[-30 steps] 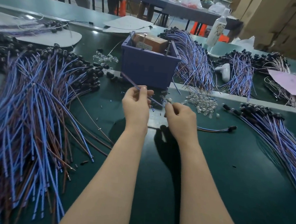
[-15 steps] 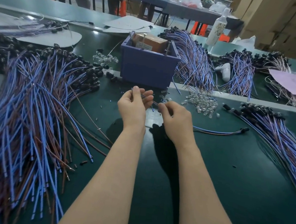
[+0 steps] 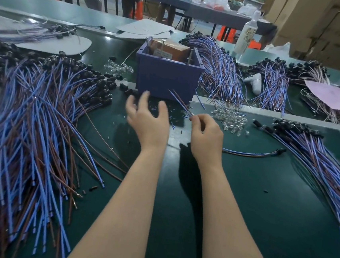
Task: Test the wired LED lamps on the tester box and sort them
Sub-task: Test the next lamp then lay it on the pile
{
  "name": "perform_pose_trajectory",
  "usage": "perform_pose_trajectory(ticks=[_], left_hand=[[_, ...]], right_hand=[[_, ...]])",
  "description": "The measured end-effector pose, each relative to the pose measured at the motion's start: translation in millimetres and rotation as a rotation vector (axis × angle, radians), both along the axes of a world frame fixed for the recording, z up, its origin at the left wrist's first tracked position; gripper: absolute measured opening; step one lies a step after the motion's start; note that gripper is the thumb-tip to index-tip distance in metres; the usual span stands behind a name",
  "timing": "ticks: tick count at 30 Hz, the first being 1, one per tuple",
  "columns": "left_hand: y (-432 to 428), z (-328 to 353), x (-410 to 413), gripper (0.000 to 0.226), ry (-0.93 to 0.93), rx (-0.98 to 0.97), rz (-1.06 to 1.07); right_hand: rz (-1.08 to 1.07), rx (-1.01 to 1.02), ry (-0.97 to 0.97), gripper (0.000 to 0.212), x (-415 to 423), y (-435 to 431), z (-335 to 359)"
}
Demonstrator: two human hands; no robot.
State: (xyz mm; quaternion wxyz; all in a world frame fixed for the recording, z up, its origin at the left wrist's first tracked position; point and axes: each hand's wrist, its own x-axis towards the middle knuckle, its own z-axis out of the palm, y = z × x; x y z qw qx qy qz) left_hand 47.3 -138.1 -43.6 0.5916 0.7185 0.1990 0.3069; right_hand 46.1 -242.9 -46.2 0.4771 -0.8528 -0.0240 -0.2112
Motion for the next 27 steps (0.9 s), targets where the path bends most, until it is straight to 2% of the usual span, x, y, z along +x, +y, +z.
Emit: perform_pose_trajectory(ticks=[2, 4, 6, 8, 12, 15, 19, 23, 27], left_hand=[[-9, 1, -2, 0.028, -0.001, 0.139, -0.120], [-16, 2, -3, 0.022, -0.001, 0.055, -0.326], [-19, 1, -2, 0.019, 0.013, -0.037, -0.422], [-17, -2, 1, 0.016, 0.013, -0.092, -0.406], [-9, -3, 5, 0.013, -0.039, -0.249, -0.221], [-10, -2, 7, 0.012, -0.084, -0.415, -0.227], [-19, -6, 6, 0.011, -0.020, -0.304, -0.382], [-20, -8, 6, 0.022, 0.012, -0.248, -0.345], [-23, -8, 6, 0.012, -0.016, -0.237, -0.317]], right_hand=[[0.036, 0.005, -0.005, 0.019, -1, 4, 2], [0.080, 0.013, 0.011, 0.018, -2, 8, 3], [0.106, 0.016, 0.029, 0.018, -3, 9, 4], [0.119, -0.007, 0.041, 0.016, -2, 8, 4], [0.108, -0.095, 0.108, 0.013, 0, 3, 0], [0.093, -0.081, 0.101, 0.013, 0, 4, -2], [0.072, 0.016, 0.100, 0.007, 2, 7, -2], [0.024, 0.067, 0.089, 0.010, 4, 7, -4], [-0.062, 0.134, 0.030, 0.015, 4, 10, -6]])
